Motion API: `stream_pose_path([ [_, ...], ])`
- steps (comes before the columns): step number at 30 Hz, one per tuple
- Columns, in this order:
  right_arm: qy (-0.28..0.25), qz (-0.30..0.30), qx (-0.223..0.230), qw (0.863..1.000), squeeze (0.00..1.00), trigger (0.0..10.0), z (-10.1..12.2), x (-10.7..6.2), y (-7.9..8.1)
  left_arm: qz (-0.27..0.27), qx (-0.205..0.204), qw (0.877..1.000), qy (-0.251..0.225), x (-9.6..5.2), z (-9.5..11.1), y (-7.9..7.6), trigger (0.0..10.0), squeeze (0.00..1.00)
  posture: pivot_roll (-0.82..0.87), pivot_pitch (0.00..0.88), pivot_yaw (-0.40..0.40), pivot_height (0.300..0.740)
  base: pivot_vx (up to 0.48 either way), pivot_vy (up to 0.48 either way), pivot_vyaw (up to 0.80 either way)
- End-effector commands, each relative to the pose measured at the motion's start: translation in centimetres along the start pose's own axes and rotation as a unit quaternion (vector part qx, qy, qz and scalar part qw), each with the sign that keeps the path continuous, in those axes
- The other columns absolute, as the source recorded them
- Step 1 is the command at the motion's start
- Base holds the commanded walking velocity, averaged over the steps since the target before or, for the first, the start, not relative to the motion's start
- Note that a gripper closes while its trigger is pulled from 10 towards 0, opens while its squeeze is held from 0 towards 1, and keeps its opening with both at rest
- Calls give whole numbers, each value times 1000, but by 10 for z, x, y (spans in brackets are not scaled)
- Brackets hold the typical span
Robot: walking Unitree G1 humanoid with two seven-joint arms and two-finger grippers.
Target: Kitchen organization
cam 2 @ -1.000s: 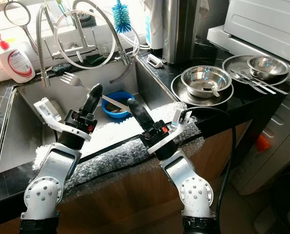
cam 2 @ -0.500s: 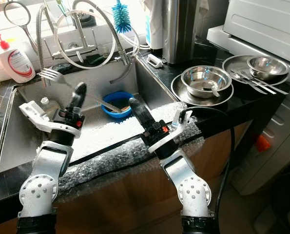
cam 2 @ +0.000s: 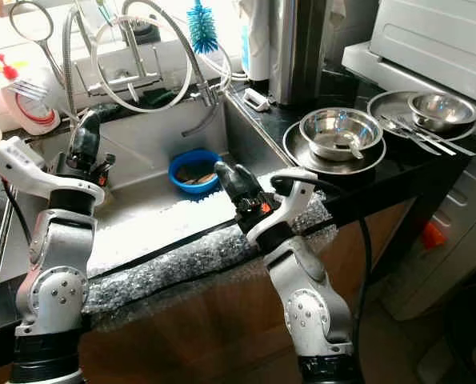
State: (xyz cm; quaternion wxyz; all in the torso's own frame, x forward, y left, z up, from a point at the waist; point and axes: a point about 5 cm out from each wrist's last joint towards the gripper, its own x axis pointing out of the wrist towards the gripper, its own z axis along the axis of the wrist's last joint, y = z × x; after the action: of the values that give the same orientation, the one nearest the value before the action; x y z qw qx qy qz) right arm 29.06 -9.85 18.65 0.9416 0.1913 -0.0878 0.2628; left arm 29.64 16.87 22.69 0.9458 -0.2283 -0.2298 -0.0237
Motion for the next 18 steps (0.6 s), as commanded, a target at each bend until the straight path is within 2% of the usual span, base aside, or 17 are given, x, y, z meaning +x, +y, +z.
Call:
stream_pose_path([
  [1,-24,-10,-70,997,0,10000,10,3,6,8,78,997,25,-4,-10,9,10000,0,-208,0,118,740,0,0,0],
  [4,-31,-31,-109,993,0,10000,10,1,3,13,144,989,40,-6,-16,17,10000,0,-212,0,120,740,0,0,0],
  [5,-31,-31,-109,993,0,10000,10,1,3,13,144,989,40,-6,-16,17,10000,0,-212,0,120,740,0,0,0],
  [6,-28,-46,-133,990,0,10000,8,-1,-2,12,193,980,47,-7,-19,22,10000,0,-217,0,122,740,0,0,0],
  [7,-25,-53,-138,989,0,10000,6,-2,-5,10,223,973,58,-8,-22,26,10000,0,-217,0,122,740,0,0,0],
  [9,-20,-63,-142,988,0,10000,3,-3,-9,9,262,963,71,-9,-27,31,10000,0,-222,0,123,740,0,0,0],
  [12,-14,-80,-154,985,0,10000,0,-6,-15,21,281,955,95,-12,-36,41,10000,0,-230,0,125,740,0,0,0],
  [18,-14,-90,-167,982,0,10000,-2,-7,-17,27,286,952,111,-16,-44,46,10000,0,-239,0,131,740,0,0,0],
])
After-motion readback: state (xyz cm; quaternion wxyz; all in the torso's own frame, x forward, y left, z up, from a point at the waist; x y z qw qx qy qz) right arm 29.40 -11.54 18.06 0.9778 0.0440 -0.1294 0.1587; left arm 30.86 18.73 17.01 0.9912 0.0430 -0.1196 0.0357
